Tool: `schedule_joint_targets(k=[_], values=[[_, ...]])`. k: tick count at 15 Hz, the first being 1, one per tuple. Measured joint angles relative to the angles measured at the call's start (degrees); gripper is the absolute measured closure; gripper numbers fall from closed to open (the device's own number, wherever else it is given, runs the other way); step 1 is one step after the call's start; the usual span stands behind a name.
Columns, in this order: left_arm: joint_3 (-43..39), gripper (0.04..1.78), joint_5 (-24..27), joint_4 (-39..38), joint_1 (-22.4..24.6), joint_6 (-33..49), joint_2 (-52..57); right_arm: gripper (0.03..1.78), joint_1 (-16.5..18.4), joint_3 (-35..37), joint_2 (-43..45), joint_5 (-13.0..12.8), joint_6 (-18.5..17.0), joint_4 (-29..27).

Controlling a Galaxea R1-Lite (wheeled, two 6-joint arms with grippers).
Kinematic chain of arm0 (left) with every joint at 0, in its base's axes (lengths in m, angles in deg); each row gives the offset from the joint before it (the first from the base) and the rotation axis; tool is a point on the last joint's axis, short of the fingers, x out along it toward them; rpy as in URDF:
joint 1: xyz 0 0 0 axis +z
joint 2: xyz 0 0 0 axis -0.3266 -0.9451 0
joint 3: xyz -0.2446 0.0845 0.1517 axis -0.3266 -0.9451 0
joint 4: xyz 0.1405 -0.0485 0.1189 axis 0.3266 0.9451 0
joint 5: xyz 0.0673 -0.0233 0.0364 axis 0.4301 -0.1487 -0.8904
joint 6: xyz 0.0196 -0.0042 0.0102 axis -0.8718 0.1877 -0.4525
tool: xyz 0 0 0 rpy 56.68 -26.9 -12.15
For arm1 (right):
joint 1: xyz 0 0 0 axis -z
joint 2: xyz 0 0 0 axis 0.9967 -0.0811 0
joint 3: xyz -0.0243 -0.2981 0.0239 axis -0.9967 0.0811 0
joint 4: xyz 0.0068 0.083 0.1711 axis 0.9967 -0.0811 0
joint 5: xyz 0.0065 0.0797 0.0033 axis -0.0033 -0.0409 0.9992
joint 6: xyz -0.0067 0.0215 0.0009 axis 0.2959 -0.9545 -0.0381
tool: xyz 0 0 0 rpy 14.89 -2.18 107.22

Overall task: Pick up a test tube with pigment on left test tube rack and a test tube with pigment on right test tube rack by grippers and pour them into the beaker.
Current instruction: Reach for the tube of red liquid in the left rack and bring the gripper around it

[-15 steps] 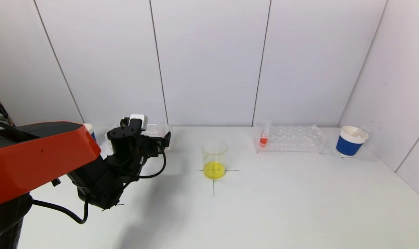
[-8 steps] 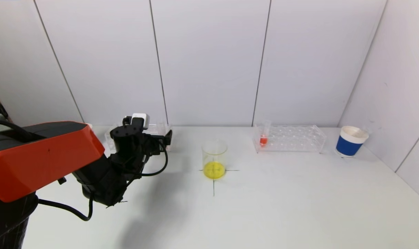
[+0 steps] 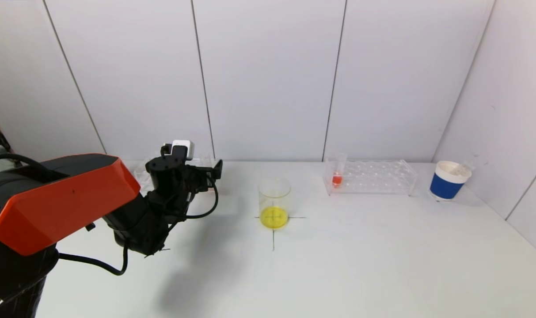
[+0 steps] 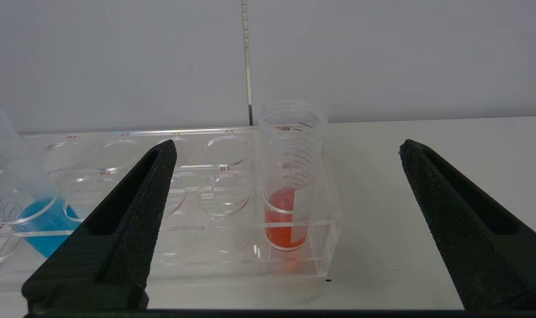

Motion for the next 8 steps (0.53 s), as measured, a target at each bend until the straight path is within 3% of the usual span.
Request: schedule_joint_targets(k=[8], values=[[3.5,0.06,-0.2,0.0,0.1,-0.7,-2.7,0.05,0.0,0.0,0.0,0.0,0.0,0.0]])
